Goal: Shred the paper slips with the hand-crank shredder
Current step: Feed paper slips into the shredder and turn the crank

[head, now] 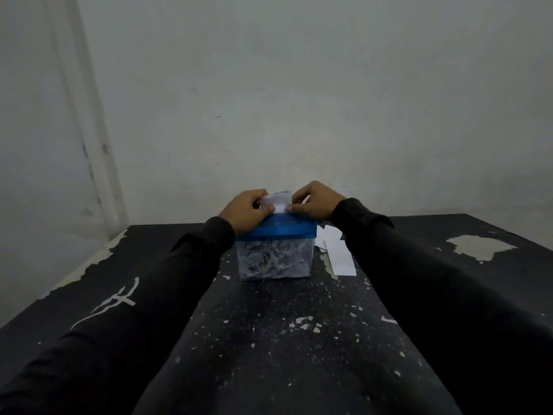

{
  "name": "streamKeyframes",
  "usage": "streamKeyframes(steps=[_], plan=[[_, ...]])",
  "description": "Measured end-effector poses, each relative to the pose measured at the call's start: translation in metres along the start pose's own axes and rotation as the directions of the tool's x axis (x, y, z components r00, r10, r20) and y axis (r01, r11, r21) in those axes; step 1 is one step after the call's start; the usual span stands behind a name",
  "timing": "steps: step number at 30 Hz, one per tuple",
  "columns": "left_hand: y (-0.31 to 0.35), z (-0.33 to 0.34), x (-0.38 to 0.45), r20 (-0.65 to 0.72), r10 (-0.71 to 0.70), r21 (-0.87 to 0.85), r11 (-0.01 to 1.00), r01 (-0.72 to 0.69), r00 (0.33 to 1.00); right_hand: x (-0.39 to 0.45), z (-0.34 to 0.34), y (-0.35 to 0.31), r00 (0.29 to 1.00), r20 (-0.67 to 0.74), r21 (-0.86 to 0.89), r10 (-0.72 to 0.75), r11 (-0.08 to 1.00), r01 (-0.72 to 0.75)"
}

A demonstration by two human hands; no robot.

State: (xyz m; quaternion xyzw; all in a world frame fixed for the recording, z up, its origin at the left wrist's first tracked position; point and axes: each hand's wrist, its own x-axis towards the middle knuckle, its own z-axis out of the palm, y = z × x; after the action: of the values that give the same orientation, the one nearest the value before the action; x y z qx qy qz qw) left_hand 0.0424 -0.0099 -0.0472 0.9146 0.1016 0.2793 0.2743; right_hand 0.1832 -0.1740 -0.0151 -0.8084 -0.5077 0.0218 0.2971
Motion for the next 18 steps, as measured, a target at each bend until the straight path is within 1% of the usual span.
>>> streamKeyframes(steps=[1,3,4,9,12,18], plan=[[-0.001,0.000,0.001,-0.003,0.000,0.012,1.000,0.000,1.000,-0.005,0.001,0.006,0.999,-0.047,-0.030,-0.019,0.999,0.017],[-0.003,0.001,0.001,-0.011,0.004,0.027,1.000,-0.004,1.000,-0.019,0.007,0.022,0.979,-0.200,-0.072,-0.038,0.997,0.024],[-0.002,0.001,0.000,-0.016,0.012,0.030,0.999,-0.011,1.000,-0.027,0.009,0.029,0.970,-0.240,-0.082,-0.038,0.996,0.019],[-0.004,0.001,0.001,-0.037,0.037,0.050,0.998,-0.035,0.999,-0.038,0.015,0.039,0.993,-0.110,-0.100,0.041,0.994,-0.052],[-0.005,0.002,0.001,-0.036,0.038,0.057,0.998,-0.036,0.999,-0.040,0.020,0.039,0.994,-0.057,-0.059,0.088,0.994,-0.092],[-0.004,0.002,0.001,-0.031,0.031,0.052,0.998,-0.029,0.999,-0.044,0.023,0.039,0.988,-0.067,0.018,0.142,0.990,-0.141]])
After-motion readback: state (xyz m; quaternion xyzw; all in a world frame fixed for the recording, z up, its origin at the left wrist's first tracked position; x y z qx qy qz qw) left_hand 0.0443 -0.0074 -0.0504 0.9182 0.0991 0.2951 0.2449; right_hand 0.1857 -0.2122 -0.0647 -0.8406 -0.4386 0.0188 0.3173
